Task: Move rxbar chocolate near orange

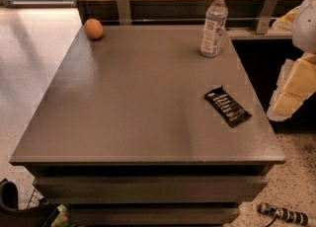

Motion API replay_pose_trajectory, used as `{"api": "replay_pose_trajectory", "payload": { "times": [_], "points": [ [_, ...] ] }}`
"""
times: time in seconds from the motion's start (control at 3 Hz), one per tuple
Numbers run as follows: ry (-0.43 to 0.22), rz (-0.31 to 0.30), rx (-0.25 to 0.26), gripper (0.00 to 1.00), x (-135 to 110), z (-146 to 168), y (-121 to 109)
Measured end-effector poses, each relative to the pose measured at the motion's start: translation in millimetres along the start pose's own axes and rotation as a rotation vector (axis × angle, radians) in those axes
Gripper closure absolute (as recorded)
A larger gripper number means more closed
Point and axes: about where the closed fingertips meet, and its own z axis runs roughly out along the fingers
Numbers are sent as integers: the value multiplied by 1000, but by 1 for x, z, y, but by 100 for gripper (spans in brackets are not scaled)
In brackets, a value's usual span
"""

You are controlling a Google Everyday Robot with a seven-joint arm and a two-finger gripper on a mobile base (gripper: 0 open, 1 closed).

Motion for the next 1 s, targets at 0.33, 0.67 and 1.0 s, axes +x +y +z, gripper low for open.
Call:
{"api": "replay_pose_trajectory", "payload": {
  "times": [0.33, 0.67, 1.0],
  "points": [
    [-49, 75, 26, 0, 1, 11, 1],
    [-149, 307, 22, 0, 14, 48, 23],
    [-239, 470, 38, 0, 20, 80, 28]
  ]
}}
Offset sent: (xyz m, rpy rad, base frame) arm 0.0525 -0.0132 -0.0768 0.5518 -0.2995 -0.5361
